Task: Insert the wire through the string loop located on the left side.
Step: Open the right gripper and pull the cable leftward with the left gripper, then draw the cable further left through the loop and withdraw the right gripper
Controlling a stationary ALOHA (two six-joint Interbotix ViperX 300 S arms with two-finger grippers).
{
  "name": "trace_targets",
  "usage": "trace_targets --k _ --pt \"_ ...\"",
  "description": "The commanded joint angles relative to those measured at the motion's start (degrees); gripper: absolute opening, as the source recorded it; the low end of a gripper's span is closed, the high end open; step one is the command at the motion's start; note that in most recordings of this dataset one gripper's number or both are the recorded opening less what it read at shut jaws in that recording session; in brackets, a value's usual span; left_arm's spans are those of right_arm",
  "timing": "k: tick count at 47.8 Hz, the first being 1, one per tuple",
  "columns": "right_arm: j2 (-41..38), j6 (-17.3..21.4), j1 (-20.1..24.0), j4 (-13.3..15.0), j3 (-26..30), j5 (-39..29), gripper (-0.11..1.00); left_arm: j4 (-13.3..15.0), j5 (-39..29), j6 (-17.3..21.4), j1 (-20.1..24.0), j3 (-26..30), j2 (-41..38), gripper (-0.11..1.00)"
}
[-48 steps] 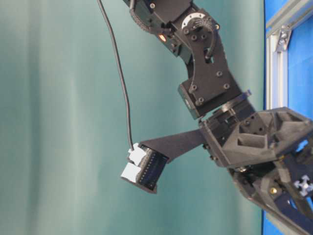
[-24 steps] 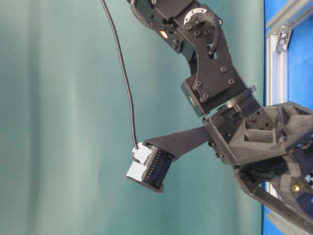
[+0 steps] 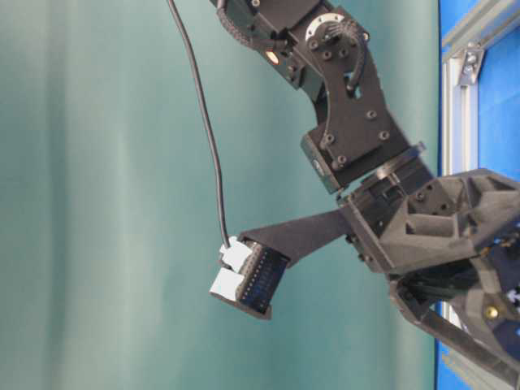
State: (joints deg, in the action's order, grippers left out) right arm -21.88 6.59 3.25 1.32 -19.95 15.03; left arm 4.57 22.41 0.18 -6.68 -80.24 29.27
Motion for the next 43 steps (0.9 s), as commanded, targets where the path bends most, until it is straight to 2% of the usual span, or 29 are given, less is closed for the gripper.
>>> trace_targets --k 1,9,15,43 --pt "2.5 -0.1 0.1 0.0 0.5 0.2 0.96 -0.1 -3.9 -0.6 0.2 -1.1 6.4 0.15" --pt "2.5 -0.1 0.1 0.0 0.7 0.2 0.96 -0.1 -12.7 -0.8 -0.2 -2.0 19.1 0.15" --pt "2.5 -0.1 0.1 0.0 0.9 0.3 0.96 -0.1 -15.9 -0.9 -0.2 -1.8 23.8 0.15" --pt "2.7 -0.1 0.1 0.0 1.0 0.2 0.96 -0.1 -15.2 -0.8 0.2 -1.9 22.8 0.15"
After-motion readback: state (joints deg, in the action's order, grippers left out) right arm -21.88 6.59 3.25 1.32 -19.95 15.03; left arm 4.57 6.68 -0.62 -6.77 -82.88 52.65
